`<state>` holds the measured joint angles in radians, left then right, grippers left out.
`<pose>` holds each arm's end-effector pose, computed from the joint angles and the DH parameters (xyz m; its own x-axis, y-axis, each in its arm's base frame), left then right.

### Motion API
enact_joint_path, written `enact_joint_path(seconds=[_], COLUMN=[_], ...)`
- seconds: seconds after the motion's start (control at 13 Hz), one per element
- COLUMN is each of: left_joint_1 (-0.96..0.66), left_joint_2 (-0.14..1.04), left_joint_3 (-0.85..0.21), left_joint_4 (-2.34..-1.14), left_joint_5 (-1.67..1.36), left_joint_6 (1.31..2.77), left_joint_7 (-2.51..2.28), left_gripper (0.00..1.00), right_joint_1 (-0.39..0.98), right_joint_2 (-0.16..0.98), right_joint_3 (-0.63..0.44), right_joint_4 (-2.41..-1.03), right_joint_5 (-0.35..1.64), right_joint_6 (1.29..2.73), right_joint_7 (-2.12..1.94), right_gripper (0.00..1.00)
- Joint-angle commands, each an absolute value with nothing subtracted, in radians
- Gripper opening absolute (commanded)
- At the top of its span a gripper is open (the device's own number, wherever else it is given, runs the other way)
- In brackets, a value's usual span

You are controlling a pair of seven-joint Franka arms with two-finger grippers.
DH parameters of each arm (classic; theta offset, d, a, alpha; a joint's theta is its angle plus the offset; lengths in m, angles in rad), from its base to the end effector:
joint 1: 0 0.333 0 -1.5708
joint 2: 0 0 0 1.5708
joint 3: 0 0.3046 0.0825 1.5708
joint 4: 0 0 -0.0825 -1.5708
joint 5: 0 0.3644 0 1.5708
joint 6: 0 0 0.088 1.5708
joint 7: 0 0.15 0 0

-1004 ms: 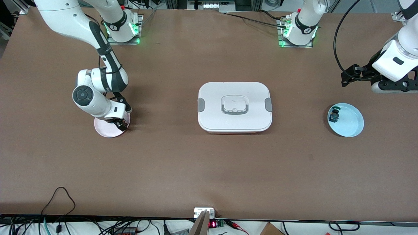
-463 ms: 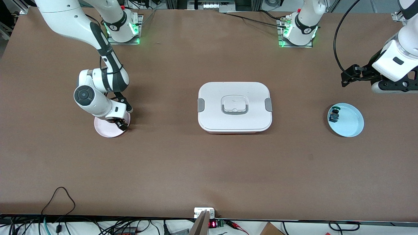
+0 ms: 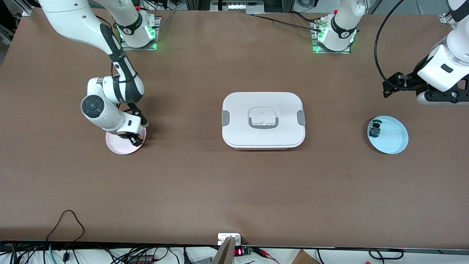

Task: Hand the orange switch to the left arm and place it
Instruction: 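Lift the orange switch off the white plate with the right gripper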

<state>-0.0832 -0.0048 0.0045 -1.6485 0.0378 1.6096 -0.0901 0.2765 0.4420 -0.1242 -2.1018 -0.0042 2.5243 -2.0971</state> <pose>0.5321 -0.0364 0.5409 0.9995 0.0099 -0.0306 0.0087 -0.9991 -0.0406 0.5576 0.0834 0.1685 -0.6393 0.7679 -0.0395 0.7689 0.6380 -0.0422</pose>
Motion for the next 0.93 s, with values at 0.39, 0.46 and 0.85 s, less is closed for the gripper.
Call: enact_joint_path(seconds=[0.39,0.46,0.85], left_joint_1=[-0.083,-0.084,-0.084], left_joint_2=[0.011,0.011,0.011], left_joint_3=[0.006,0.006,0.006], left_joint_4=[-1.614,-1.614,-1.614], left_joint_5=[0.057,0.057,0.057], left_joint_6=[1.586,1.586,1.586], left_joint_7=[-0.089,-0.089,-0.089], left_gripper=[1.00,1.00,1.00], right_joint_1=[0.265,0.265,0.264], right_joint_2=[0.290,0.288,0.288], right_joint_3=[-0.132,-0.133,-0.173], right_joint_4=[-1.926,-1.860,-1.577], right_joint_5=[0.025,0.025,0.023], right_joint_6=[2.141,2.043,1.761], right_joint_7=[-1.955,-1.898,-1.649], right_gripper=[0.00,0.00,0.00])
